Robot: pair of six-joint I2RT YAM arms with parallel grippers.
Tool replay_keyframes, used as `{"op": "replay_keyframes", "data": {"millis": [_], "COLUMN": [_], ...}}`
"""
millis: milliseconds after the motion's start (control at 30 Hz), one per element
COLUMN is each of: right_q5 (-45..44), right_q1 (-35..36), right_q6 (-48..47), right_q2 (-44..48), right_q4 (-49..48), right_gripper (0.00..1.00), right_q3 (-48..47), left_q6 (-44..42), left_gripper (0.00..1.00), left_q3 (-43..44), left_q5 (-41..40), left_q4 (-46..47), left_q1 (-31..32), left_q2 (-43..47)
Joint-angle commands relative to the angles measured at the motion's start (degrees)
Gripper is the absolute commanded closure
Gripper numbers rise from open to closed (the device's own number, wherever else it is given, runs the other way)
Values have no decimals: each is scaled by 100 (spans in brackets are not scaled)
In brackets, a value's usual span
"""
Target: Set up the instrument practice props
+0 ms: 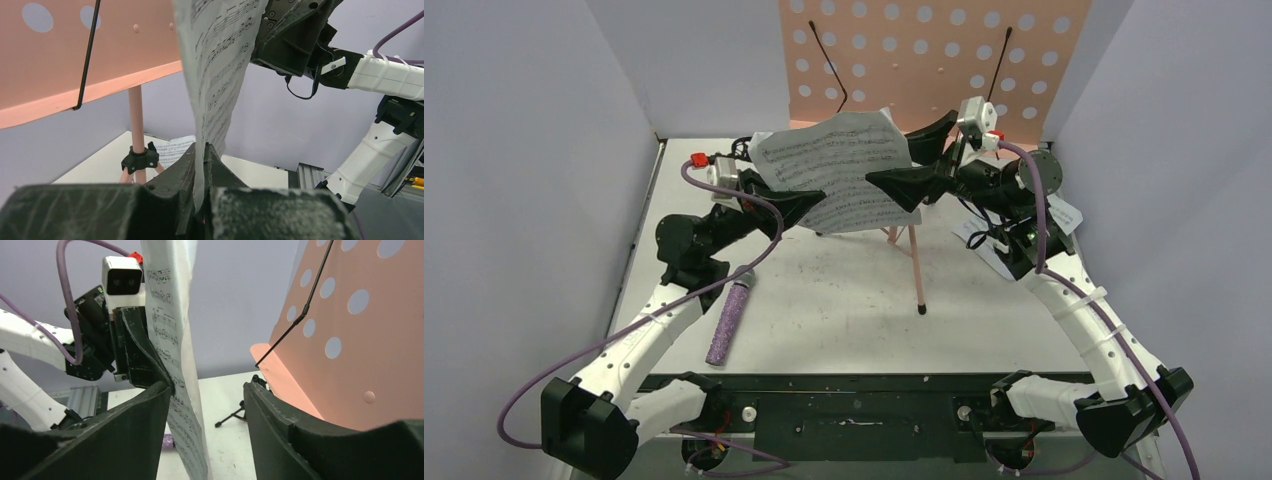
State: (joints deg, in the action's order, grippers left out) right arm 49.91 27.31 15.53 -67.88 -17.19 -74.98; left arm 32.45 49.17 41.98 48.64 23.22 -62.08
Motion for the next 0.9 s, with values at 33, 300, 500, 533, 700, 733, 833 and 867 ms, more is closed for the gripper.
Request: {"op": "replay_keyframes", "data": {"millis": [33,300,500,533,700,733,833,867], "right_q5": [-148,-782,-1207,-1197,-1633,-1734,-1991,-2199], "right_q1": [-35,-34,-35,-41,-34,-37,-38,-36], "right_q6": [-346,-135,308,277,423,424,463,456], "right_q2": [260,369,102,118,-77,-145,-313,-413], "right_q4": [273,985,1402,1328,2045,2211,2639,2913], "right_gripper": [26,9,10,10,10,10,10,10], "right_q3": [-48,-297,-962,-988,-1681,-1859,-2342,-2630], "left_q6": [236,273,325,327,312,310,323,321], "left_gripper": [100,100,100,100,100,100,100,100], "left_q3": [-178,-572,-666,-682,-713,-689,-598,-544], "left_q5": [-204,-499,-556,-573,-680,-696,-707,-720], "left_q4": [-76,-546,-956,-994,-1117,-1158,-1259,-1331], "left_q1": [31,29,27,29,26,27,16,18], "left_q2": [322,746,930,954,1035,1042,1019,986]}}
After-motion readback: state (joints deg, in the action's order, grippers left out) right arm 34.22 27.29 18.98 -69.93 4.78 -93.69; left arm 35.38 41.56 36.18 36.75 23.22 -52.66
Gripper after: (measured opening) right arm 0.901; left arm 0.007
